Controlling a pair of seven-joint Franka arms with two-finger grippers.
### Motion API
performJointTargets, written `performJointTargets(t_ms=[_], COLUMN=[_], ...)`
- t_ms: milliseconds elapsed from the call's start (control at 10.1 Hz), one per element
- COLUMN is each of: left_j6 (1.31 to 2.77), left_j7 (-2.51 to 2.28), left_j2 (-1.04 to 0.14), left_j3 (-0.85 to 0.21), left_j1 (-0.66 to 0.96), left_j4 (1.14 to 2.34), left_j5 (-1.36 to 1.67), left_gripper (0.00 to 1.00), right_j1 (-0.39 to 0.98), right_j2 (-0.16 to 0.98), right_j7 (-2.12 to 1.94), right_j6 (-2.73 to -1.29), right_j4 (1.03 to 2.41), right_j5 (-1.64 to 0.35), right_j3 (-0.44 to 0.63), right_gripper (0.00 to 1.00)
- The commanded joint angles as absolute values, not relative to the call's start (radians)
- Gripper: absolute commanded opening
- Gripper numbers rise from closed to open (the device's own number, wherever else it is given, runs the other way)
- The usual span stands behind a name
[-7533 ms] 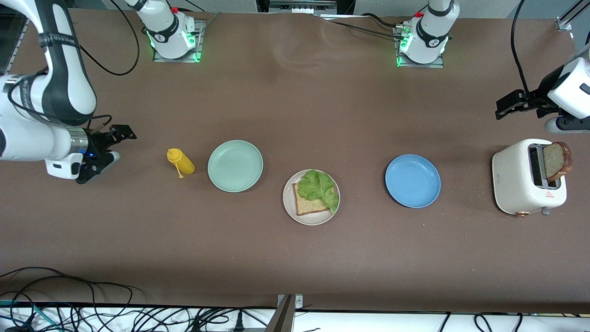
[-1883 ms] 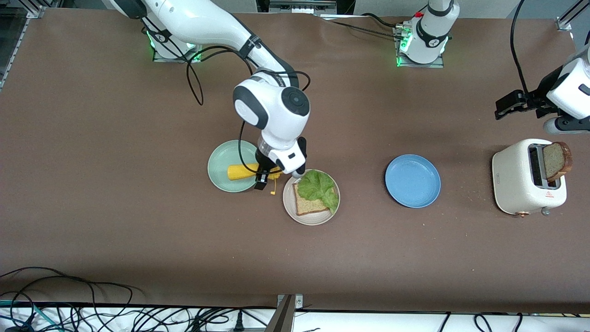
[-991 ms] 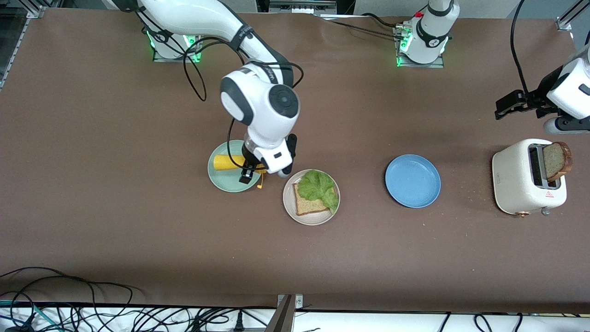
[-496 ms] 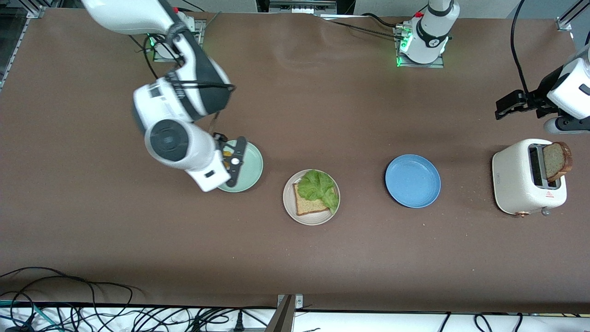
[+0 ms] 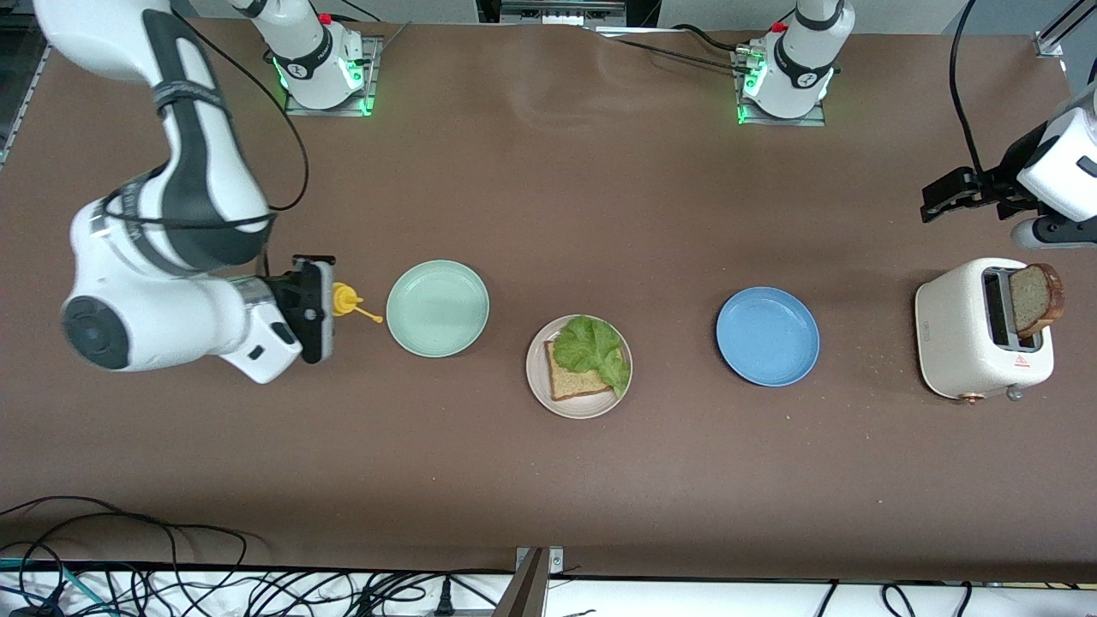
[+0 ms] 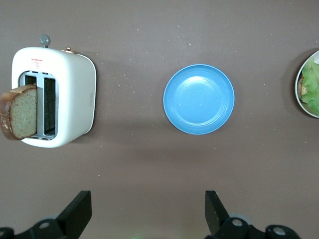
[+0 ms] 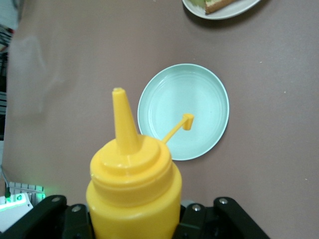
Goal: Make sandwich on beige plate with both arms
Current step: 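Carry the mustard bottle with the right gripper back beside the green plate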
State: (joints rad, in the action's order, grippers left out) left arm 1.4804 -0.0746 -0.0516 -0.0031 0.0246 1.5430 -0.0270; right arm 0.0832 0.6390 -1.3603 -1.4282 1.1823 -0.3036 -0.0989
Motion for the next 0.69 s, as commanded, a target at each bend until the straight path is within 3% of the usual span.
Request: performJointTargets(t_ms=[0,297,595], left_j6=[1.462,1.462,1.462], left_j7=[-0.078,-0.078,-0.078], left_j2=[-0.060,-0.067,-0.069], left_j3=[-0.003,-0.003,-0.003], left_j1=[0.023,0.025,0.025], left_j4=[1.519,1.519,1.519], left_j5=[-0.009,-0.009,-0.009], left_gripper=[1.00,1.00,1.00], right_j1=[-0.017,-0.099,-0.176], right_j2=[0.643,0.687,0.803], right_j7=[-1.561,-1.774,-2.070], right_j6=[-1.422,-1.425,-1.408], right_j4=[1.264,1.334,1.359], right_j5=[-0.412,-0.492,-0.624], right_j3=[-0.115,-0.115,-0.115], right_gripper=[0.00,0.00,0.00])
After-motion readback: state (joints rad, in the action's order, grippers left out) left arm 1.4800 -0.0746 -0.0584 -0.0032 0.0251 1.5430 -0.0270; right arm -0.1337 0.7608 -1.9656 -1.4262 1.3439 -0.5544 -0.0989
